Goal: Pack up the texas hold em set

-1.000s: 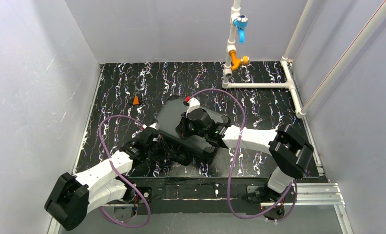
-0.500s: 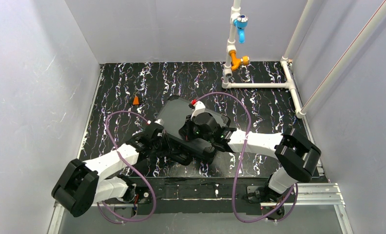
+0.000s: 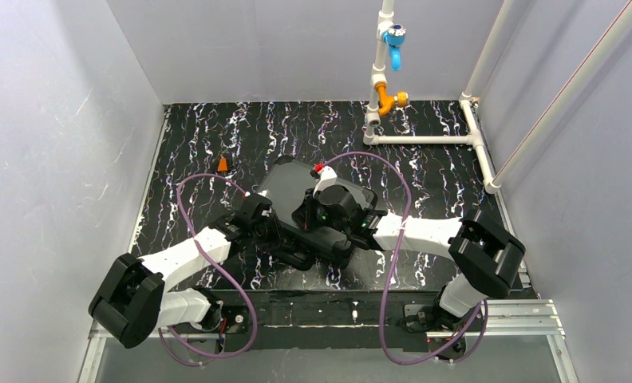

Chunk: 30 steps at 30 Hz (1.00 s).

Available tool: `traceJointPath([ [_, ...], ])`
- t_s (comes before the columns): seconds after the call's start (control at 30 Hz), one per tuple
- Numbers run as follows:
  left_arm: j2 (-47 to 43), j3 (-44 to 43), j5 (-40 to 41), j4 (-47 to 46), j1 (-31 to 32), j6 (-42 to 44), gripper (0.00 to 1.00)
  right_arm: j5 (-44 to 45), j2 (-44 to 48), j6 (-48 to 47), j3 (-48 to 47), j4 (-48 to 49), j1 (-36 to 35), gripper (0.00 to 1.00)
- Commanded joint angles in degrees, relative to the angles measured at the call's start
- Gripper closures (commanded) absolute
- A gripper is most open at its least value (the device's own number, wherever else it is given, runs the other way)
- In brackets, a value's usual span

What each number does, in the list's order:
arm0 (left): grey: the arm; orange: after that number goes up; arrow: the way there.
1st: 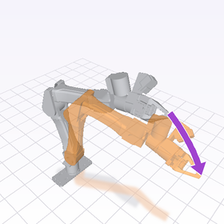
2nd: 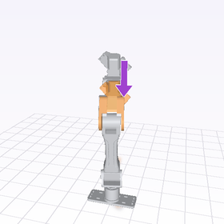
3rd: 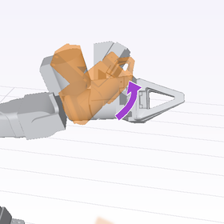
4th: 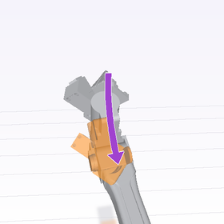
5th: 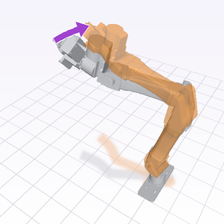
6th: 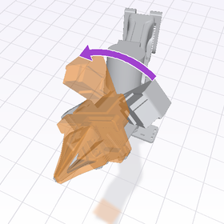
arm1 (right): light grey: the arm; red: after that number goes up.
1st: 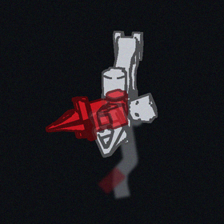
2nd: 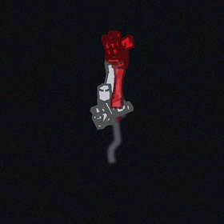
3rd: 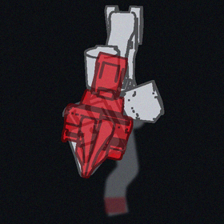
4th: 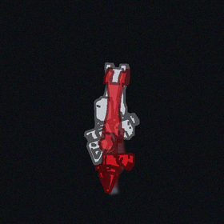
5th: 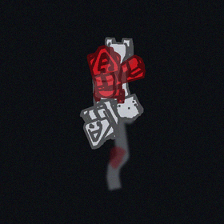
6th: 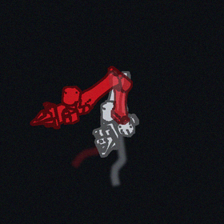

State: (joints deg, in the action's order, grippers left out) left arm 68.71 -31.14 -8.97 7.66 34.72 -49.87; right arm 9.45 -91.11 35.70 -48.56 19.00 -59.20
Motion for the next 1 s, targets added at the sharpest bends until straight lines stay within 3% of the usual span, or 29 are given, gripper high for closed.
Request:
traceJointPath([
  [0.0, 0.2, -2.3, 1.0, -4.4, 0.2, -0.2, 1.00, -2.2, -7.3, -2.1, 6.2, -24.5, -0.6, 0.99],
  [0.4, 7.4, 1.4, 5.7, -5.6, 0.2, -3.7, 1.00, -2.4, -8.2, -2.1, 5.6, -24.3, -0.6, 0.99],
  [0.63, 14.6, -0.7, 15.4, 0.0, 0.4, -5.0, 1.00, -2.3, -8.4, -2.1, 5.1, -24.6, -0.6, 0.99],
  [0.97, 20.6, -2.5, 18.5, 0.0, 0.5, -4.8, 1.00, -1.9, -8.2, -2.3, 4.5, -25.4, -0.6, 0.99],
])
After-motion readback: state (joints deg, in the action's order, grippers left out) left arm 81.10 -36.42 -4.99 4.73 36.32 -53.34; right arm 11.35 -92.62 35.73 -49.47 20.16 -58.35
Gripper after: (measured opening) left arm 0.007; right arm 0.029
